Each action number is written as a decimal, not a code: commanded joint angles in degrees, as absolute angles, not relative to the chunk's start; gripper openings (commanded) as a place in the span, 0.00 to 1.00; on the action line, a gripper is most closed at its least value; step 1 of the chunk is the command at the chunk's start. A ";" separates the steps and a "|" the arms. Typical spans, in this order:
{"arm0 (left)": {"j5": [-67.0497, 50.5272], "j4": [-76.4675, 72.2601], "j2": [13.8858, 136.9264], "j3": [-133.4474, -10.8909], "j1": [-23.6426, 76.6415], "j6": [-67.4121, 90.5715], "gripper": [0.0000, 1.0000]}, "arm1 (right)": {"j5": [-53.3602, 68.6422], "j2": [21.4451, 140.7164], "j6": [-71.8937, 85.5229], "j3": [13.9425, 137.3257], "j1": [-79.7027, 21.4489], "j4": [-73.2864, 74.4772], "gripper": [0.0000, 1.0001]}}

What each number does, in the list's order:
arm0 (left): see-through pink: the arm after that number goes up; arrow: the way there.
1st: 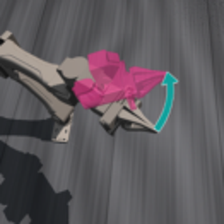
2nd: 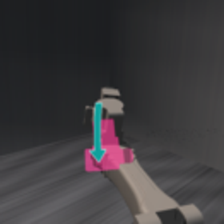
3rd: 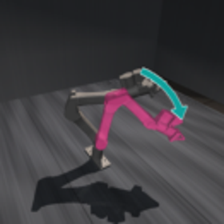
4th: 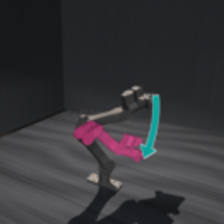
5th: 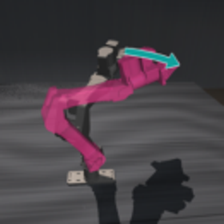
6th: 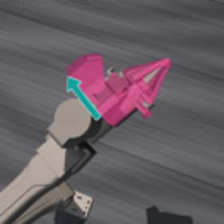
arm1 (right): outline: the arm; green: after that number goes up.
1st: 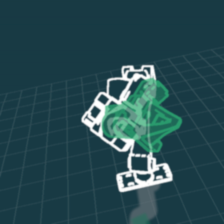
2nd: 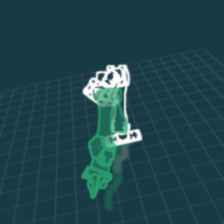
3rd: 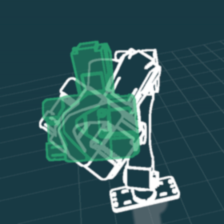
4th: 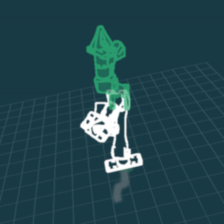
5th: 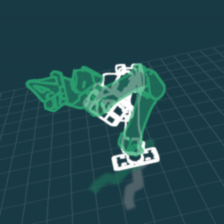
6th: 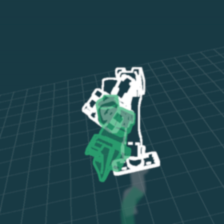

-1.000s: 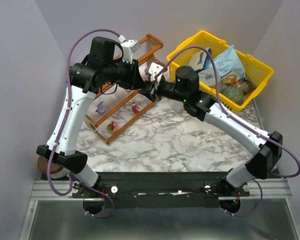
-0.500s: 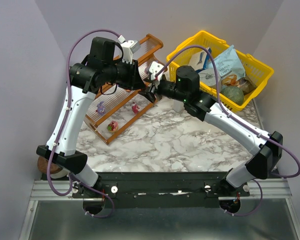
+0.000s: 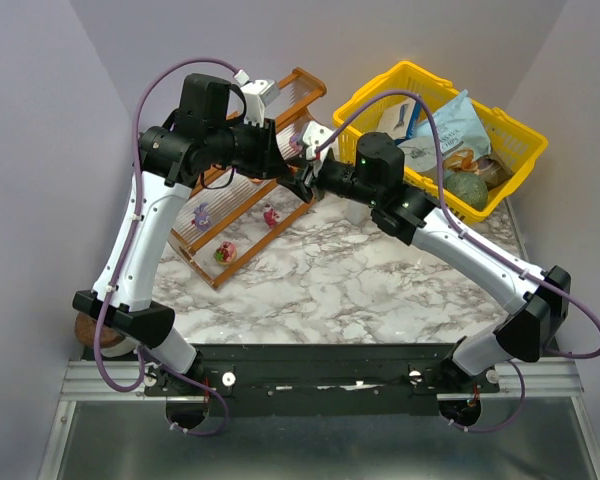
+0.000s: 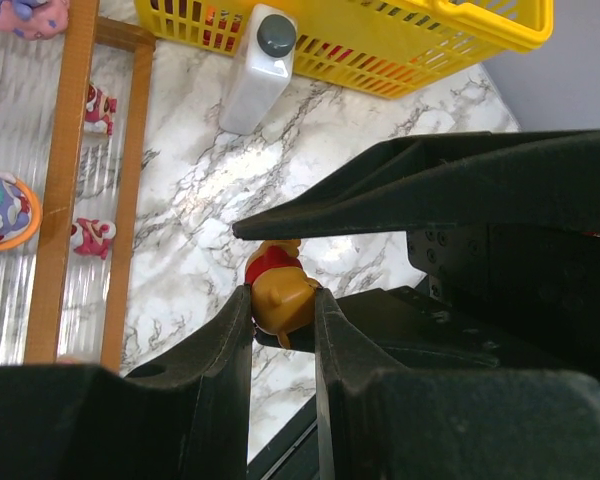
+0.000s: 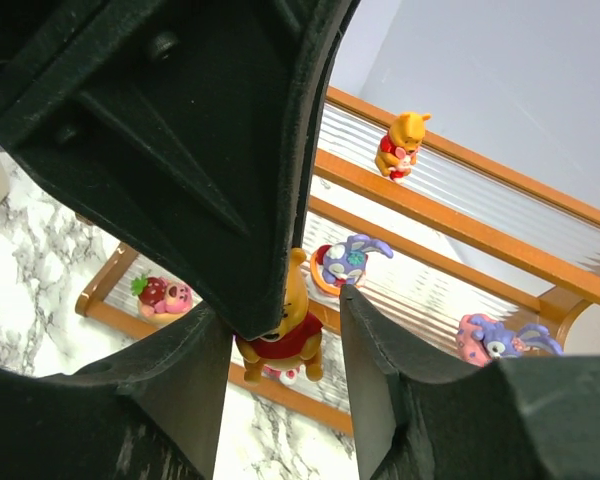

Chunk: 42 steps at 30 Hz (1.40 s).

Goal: Place and organize the plastic toys onto the shelf

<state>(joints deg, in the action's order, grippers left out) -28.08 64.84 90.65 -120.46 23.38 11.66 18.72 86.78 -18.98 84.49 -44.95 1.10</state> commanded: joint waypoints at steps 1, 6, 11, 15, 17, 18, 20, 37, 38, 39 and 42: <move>-27.77 65.57 90.44 -121.55 23.73 11.95 0.00 | 18.11 85.25 -18.46 83.94 -45.18 -1.58 0.49; -27.95 65.57 90.35 -121.64 23.73 12.22 0.00 | 18.11 85.69 -18.11 83.93 -45.18 -1.15 0.38; -27.95 65.48 90.18 -121.46 23.73 12.48 0.03 | 17.84 85.78 -17.49 84.20 -45.18 -0.97 0.14; -26.99 64.78 89.65 -121.73 23.73 13.27 0.30 | 17.05 85.78 -17.23 84.37 -45.26 -0.88 0.01; -26.28 64.25 89.39 -122.43 23.73 13.71 0.46 | 16.52 85.52 -17.14 84.11 -45.18 -0.88 0.01; -25.32 63.64 89.38 -122.69 23.73 13.97 0.53 | 16.61 85.34 -17.05 84.11 -45.18 -0.97 0.01; -24.53 62.76 89.12 -123.39 23.73 14.76 0.59 | 16.35 85.17 -17.05 84.02 -45.26 -1.05 0.01; 5.45 39.39 72.54 -110.67 23.73 24.96 0.92 | 8.18 96.39 -6.43 100.68 -41.93 -1.06 0.01; 5.62 38.24 71.38 -109.09 23.73 25.13 0.93 | 8.09 97.55 -4.76 102.55 -41.58 -0.88 0.01; 5.36 37.45 70.41 -106.72 23.73 25.57 0.93 | 8.09 99.12 -4.22 104.22 -41.31 -0.62 0.01; 4.66 38.40 68.38 -104.42 23.64 26.10 0.93 | 7.56 104.05 -2.64 110.81 -40.34 -0.35 0.01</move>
